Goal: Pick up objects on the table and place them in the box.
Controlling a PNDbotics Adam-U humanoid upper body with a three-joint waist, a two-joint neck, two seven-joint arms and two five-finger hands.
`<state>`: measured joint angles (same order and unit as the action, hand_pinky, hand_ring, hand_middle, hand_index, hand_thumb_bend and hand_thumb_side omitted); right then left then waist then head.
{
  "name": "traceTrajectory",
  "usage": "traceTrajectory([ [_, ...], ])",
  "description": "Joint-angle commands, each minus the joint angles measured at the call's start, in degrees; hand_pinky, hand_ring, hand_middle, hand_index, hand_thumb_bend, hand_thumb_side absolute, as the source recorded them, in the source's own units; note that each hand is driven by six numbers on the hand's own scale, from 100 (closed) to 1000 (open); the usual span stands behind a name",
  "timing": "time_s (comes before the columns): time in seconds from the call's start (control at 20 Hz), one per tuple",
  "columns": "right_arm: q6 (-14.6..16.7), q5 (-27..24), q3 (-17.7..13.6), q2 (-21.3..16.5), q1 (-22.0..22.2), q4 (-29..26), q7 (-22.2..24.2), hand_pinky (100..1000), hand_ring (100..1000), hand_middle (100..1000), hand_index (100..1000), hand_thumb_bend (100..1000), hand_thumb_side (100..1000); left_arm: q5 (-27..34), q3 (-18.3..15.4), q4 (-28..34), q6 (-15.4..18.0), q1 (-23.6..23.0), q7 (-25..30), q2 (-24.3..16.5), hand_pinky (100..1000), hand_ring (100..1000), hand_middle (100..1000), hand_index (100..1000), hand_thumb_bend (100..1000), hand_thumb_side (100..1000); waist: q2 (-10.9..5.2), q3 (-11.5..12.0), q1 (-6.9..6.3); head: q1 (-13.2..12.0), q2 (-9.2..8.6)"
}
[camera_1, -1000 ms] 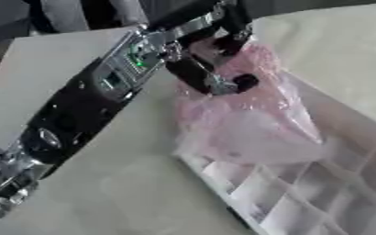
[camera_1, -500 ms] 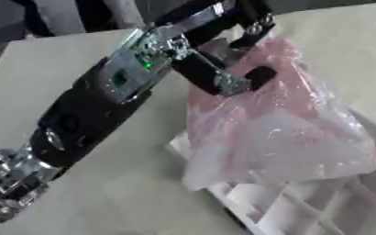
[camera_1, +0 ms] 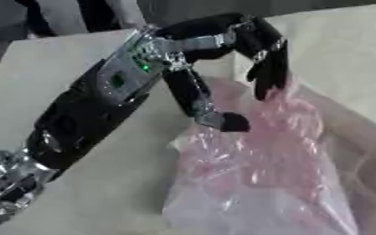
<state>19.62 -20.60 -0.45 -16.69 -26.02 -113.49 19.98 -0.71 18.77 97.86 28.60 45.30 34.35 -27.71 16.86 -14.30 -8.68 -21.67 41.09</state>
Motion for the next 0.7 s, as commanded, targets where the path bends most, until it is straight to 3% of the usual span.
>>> traceTrajectory([
  [0.05, 0.2, 0.2, -0.5, -0.4, -0.5, -1.1, -0.2, 546, 622, 598, 652, 447, 747, -3.3, -0.7, -0.1, 5.9, 0.4, 9.1, -1.6, 566, 740, 750, 799, 358, 775, -1.16, 0.2, 0.66, -0.3, 0.07],
  [0.1, 0.2, 0.2, -0.5, -0.4, -0.5, -1.1, -0.2, 546, 622, 598, 652, 447, 747, -4.3, -0.8, -0.4, 6.0, 0.4, 10.5, -1.5, 566, 740, 750, 799, 358, 775, -1.12, 0.2, 0.68, -0.4, -0.04],
  [0.15, 0.3, 0.2, -0.5, -0.4, -0.6, -1.1, -0.2, 546, 622, 597, 652, 447, 747, -5.0, -0.8, -0.6, 6.1, 0.4, 11.5, -1.5, 571, 743, 751, 800, 302, 710, -1.09, 0.2, 0.69, -0.4, -0.12],
  [0.3, 0.3, 0.2, -0.5, -0.4, -0.6, -1.1, -0.2, 546, 622, 597, 652, 447, 747, -6.6, -1.0, -0.9, 6.0, 0.5, 13.1, -1.3, 572, 740, 746, 799, 272, 694, -0.98, 0.2, 0.72, -0.7, -0.11],
  [0.6, 0.3, 0.3, -0.5, -0.4, -0.5, -1.1, -0.2, 546, 622, 597, 652, 446, 748, -8.4, -1.4, -0.8, 6.0, 0.7, 13.0, -1.3, 573, 734, 737, 779, 211, 671, -0.97, 0.4, 0.83, -1.2, -0.35],
  [0.7, 0.3, 0.4, -0.6, -0.4, -0.3, -1.1, -0.3, 546, 622, 597, 652, 446, 748, -8.9, -2.2, -0.3, 5.9, 0.7, 11.6, -1.4, 547, 699, 709, 758, 143, 644, -1.07, 0.6, 0.93, -1.2, -0.28],
])
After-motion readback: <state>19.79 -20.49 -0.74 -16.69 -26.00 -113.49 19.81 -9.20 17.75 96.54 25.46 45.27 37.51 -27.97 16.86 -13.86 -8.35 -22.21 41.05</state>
